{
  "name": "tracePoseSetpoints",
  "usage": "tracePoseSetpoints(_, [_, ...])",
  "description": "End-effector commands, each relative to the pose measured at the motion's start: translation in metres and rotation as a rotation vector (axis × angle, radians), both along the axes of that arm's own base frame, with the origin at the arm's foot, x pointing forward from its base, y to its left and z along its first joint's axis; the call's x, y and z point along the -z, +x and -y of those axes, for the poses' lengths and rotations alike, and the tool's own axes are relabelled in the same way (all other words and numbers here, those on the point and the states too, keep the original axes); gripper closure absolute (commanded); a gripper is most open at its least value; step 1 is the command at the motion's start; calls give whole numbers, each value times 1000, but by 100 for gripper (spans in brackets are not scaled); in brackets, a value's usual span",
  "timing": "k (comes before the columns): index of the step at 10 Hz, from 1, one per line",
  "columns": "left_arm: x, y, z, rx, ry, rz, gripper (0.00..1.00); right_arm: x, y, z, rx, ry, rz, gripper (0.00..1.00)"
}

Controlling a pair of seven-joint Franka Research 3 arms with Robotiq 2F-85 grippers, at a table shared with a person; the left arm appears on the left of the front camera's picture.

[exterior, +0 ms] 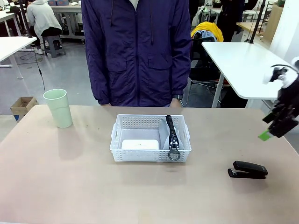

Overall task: Efficiently arrange items inside the basket to fit them all.
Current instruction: Pick up the Stapler and place it inside the Organizing basket.

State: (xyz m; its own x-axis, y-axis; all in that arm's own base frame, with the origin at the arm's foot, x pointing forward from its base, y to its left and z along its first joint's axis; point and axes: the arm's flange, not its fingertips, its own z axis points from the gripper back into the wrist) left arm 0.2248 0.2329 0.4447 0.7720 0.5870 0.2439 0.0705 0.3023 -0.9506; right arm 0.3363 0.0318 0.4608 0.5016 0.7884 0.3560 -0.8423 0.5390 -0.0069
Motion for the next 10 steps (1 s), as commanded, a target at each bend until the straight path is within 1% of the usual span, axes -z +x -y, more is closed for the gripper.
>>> tracePoseSetpoints(1, [-1, 0, -1, 3, -5, 28, 0, 90, -51, -3, -16, -38, -7, 0])
tracePoseSetpoints(2, [-1, 0, -1, 3, -5, 28, 0, 96, -52, -6, -39, -68, -46, 0])
tracePoseSetpoints(5, [-1, 0, -1, 3, -5, 28, 0, 117, -56, -10, -59, -117, -88, 0])
tracePoseSetpoints(7, [-1, 0, -1, 3, -5, 28, 0, 122, -57, -10, -56, -113, -100, 0])
tracePoseSetpoints(10, [-1, 0, -1, 3, -5, 28, 0, 121, -60, -8, -54, -90, -88, 0])
